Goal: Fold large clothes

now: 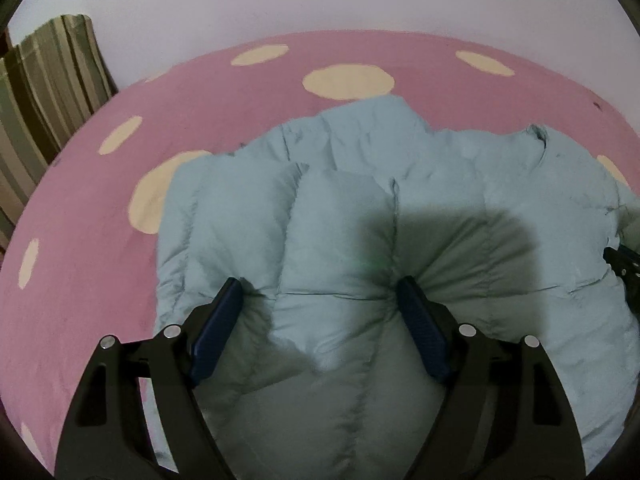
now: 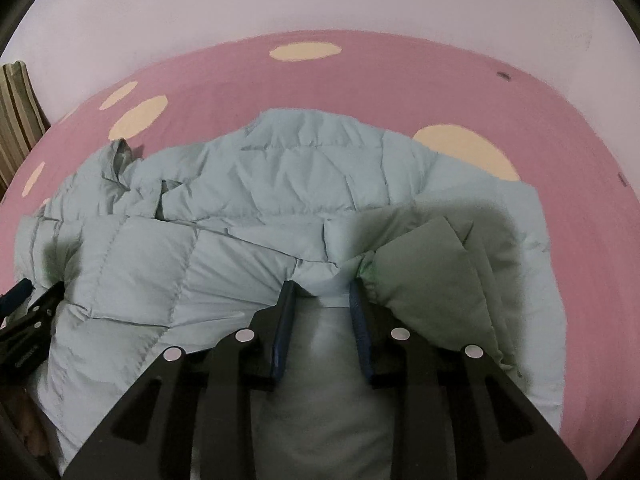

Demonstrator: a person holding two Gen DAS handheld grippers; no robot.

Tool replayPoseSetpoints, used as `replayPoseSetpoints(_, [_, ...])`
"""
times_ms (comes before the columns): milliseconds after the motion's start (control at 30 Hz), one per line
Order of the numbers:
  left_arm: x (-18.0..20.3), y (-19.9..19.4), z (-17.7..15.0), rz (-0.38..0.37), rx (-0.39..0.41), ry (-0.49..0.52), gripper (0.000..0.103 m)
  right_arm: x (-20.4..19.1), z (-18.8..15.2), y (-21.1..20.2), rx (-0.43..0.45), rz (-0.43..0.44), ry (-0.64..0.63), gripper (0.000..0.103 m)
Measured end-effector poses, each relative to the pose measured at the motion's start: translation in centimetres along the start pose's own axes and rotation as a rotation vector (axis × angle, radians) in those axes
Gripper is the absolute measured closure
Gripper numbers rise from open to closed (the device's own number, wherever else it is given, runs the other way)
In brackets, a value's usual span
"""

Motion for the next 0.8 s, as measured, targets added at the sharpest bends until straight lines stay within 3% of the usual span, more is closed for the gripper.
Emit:
replayPoseSetpoints(200, [-0.3, -4.4, -0.9, -0.048, 0.076, -0.052, 0.024, -0.8, -1.6, -4.0, 0.061, 0.053, -0.002, 0.072])
replayPoseSetpoints(333, [1.1, -2.0, -3.3, -0.062, -0.007, -0.014, 0.024, -1.3, -3.8, -2.5, 0.019, 0.014, -0.05, 0.068])
replayPoseSetpoints(500, [1.8, -0.6, -3.7, -0.016, -0.002, 0.037, 0.023, -1.5, -4.3, -1.3, 0.005, -0.006, -0.065, 0.067])
replayPoseSetpoints(600, [1.5, -1.8, -3.5, -0.011, 0.008, 0.039, 0.023, -1.4, -4.0, -2.2, 0.027, -0.004, -0.06, 0.067])
replayPoseSetpoints(800, [-1.8, -6.6, -5.7, 0.007, 0.044, 0.026, 0.023, 0.8, -5.6, -7.4, 0.079, 0.018, -0.018, 0.048])
Point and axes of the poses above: each gripper's, at about its wrist camera, not at the fingertips, and y roughly the way its jaws point, x to its right, z to its top, the point moved 10 cm from there along y, roughly the way its jaws point, and after that the axes turned 1 degree about -y, right-handed, at the moved point
